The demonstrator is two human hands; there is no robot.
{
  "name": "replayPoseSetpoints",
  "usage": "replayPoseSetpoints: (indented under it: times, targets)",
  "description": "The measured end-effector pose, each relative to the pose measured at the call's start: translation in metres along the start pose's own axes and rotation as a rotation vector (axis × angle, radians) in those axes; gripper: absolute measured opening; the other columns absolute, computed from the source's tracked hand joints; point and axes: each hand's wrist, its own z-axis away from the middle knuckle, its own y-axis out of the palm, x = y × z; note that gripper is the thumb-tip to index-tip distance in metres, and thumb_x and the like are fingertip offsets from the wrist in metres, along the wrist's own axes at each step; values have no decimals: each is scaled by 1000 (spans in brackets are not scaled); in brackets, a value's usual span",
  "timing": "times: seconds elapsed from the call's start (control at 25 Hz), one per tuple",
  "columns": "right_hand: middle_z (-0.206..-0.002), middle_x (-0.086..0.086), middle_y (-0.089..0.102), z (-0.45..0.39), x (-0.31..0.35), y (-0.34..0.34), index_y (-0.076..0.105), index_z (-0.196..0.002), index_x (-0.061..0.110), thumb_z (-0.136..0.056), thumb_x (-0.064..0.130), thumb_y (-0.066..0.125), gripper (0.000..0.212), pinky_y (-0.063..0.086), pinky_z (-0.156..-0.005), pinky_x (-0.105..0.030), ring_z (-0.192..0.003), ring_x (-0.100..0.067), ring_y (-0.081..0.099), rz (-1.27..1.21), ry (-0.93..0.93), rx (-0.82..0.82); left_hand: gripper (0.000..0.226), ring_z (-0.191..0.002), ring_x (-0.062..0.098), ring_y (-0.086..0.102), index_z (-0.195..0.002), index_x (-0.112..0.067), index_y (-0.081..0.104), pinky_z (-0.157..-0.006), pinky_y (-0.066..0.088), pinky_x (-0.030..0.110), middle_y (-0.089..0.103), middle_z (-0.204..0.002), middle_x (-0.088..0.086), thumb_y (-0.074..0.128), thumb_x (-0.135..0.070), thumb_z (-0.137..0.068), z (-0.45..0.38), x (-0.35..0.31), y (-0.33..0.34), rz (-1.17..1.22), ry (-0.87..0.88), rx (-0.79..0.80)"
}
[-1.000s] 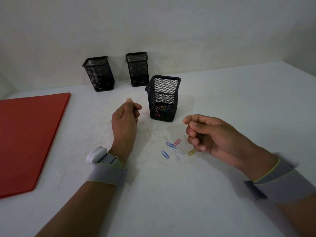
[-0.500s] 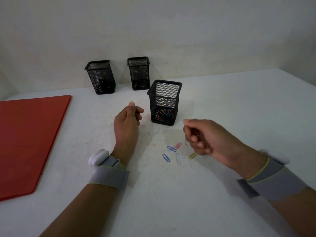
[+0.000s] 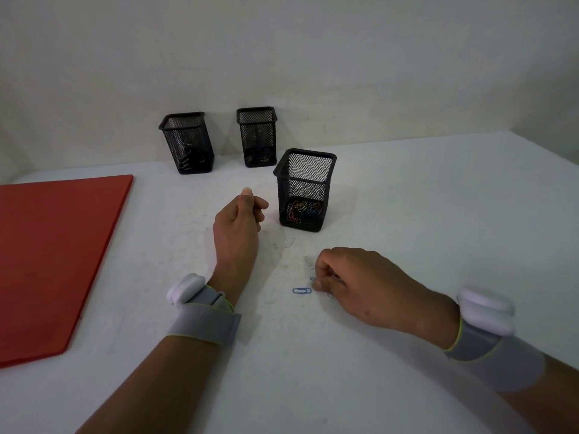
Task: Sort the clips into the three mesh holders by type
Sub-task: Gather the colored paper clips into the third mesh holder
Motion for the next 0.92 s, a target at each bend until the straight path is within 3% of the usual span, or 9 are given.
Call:
replayPoseSetpoints:
  times: [0.12, 0.24, 0.48, 0.6, 0.68, 0.8, 0.92]
  targets:
    - [-81, 6, 58, -2, 1, -6, 43, -88, 21, -100, 41, 39, 23, 39, -58, -20, -66, -5, 51, -12, -13, -13, 44, -62, 10, 46, -72, -19, 67, -61, 39, 28, 54, -64, -5, 40, -40, -100, 0, 1, 1, 5, -2, 2]
    - [-70, 3, 56, -14, 10, -38, 40, -86, 22, -100, 39, 41, 21, 41, -60, -32, -58, -12, 50, -163, -21, -194, 44, -62, 10, 47, -71, -19, 67, -61, 39, 29, 54, -64, -5, 41, -41, -99, -1, 1, 1, 8, 3, 3]
    - [-76, 0, 62, -73, 16, -91, 49, -83, 19, -93, 22, 57, 13, 35, -54, -16, -58, -4, 48, -364, -44, -473, 44, -61, 10, 47, -71, -19, 67, -61, 39, 30, 54, -62, -7, 41, -41, -99, -2, 2, 1, 14, 12, 5]
    - [-68, 4, 60, -91, 17, -95, 58, -85, 20, -88, 20, 60, 4, 34, -48, -9, -53, 0, 50, -346, -10, -470, 44, -61, 10, 47, -70, -20, 67, -61, 39, 31, 54, -61, -8, 41, -41, -99, -2, 2, 1, 18, 12, 4]
    - [-71, 2, 61, -96, 20, -93, 59, -95, 18, -89, 25, 59, 9, 38, -52, -17, -61, -8, 55, -314, 21, -426, 44, -60, 10, 47, -69, -20, 67, -61, 39, 31, 54, -61, -7, 41, -40, -99, -3, 2, 1, 27, 2, 2]
    - [-92, -10, 66, -98, 24, -91, 52, -111, 16, -91, 15, 48, 20, 45, -65, -31, -79, -25, 60, -270, 37, -339, 45, -61, 10, 47, -70, -20, 67, -61, 39, 30, 55, -63, -6, 40, -40, -100, -3, 2, 1, 7, 9, 1]
    - [-106, -13, 66, -101, 28, -93, 51, -116, 13, -88, 2, 39, 33, 43, -60, -28, -79, -23, 58, -264, 24, -301, 45, -62, 10, 47, -71, -20, 67, -62, 39, 31, 55, -63, -5, 40, -40, -100, -3, 2, 2, -1, 20, 6]
